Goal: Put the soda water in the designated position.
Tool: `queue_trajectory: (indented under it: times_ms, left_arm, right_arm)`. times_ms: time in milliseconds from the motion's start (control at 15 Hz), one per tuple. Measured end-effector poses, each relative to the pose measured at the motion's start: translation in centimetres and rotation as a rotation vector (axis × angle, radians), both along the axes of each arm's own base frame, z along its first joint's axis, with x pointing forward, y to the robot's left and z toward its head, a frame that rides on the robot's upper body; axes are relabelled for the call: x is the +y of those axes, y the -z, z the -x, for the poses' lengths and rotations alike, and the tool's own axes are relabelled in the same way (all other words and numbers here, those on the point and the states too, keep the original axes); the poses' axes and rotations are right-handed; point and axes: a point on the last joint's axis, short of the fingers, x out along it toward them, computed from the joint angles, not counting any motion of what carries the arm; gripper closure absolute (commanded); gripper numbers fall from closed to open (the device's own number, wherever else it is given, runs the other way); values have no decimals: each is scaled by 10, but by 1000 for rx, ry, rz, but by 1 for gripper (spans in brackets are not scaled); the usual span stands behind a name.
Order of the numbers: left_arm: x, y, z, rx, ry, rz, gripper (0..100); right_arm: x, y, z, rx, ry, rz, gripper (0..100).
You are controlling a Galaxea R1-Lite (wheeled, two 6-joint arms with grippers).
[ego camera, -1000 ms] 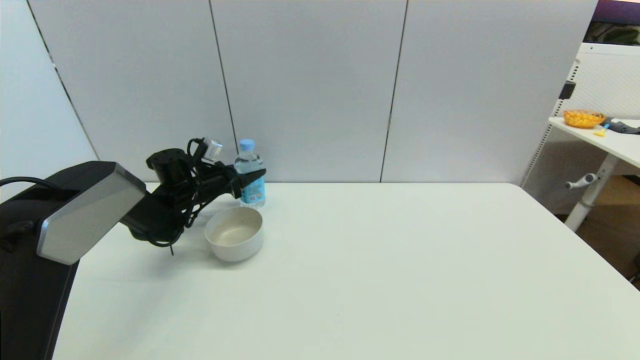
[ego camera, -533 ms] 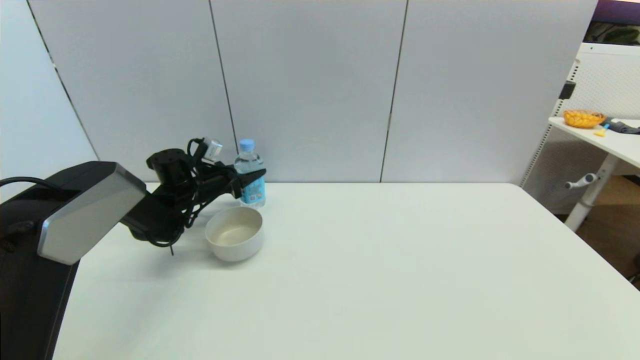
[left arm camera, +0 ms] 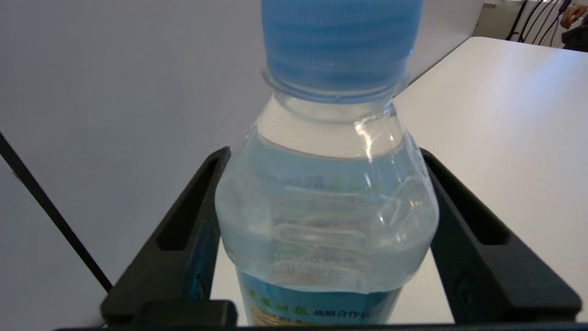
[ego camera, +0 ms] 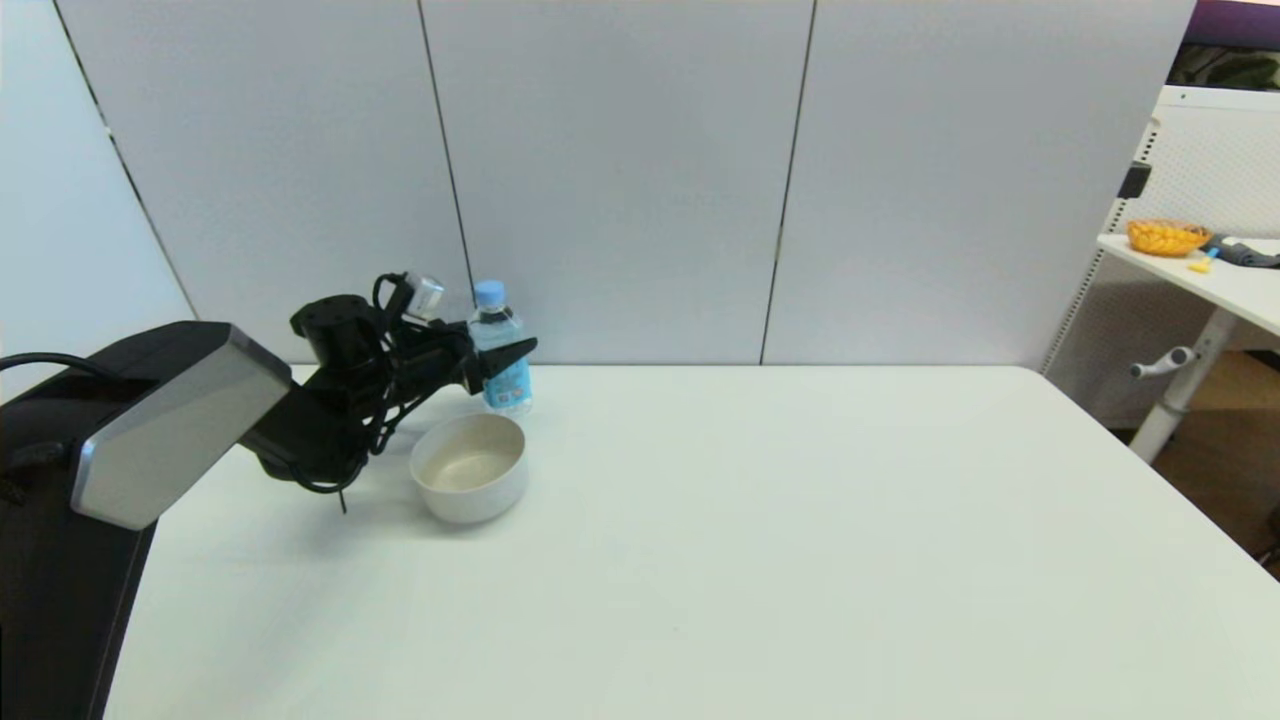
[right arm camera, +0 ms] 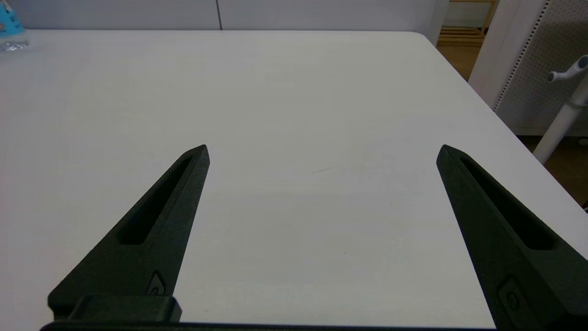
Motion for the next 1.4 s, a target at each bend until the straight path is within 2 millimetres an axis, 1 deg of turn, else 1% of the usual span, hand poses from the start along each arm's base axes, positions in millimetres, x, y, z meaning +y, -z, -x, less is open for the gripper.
queue_trajectory:
  times_ms: [133, 267, 400, 533, 667, 800, 867, 933, 1133, 1267, 1400]
  left_arm:
    - [0, -5, 3, -5, -1, 0, 0]
    - [1, -16, 11, -11, -2, 0, 0]
    - [3, -35, 27, -12, -4, 0, 0]
    - [6, -59, 54, 7, -6, -3, 0]
    - [9, -85, 89, 28, -8, -4, 0]
    - [15, -110, 135, 36, -18, 3, 0]
    - [18, -118, 156, 35, -30, 7, 0]
    - [23, -123, 182, 42, -55, 12, 0]
    - [35, -123, 251, 49, -183, 25, 0]
    - [41, -127, 286, 0, -299, 41, 0]
    - [44, -134, 316, -42, -403, 58, 0]
  right_arm:
    - [0, 0, 0, 0, 0, -1, 0]
    - [0, 0, 0, 0, 0, 0, 0]
    - [0, 0, 0, 0, 0, 0, 0]
    - [0, 0, 0, 0, 0, -1, 0]
    - [0, 0, 0, 0, 0, 0, 0]
    - [0, 0, 0, 0, 0, 0, 0]
    - [0, 0, 0, 0, 0, 0, 0]
    - [0, 0, 0, 0, 0, 0, 0]
    - [0, 0, 0, 0, 0, -1, 0]
    - [0, 0, 0, 0, 0, 0, 0]
    - [0, 0, 0, 0, 0, 0, 0]
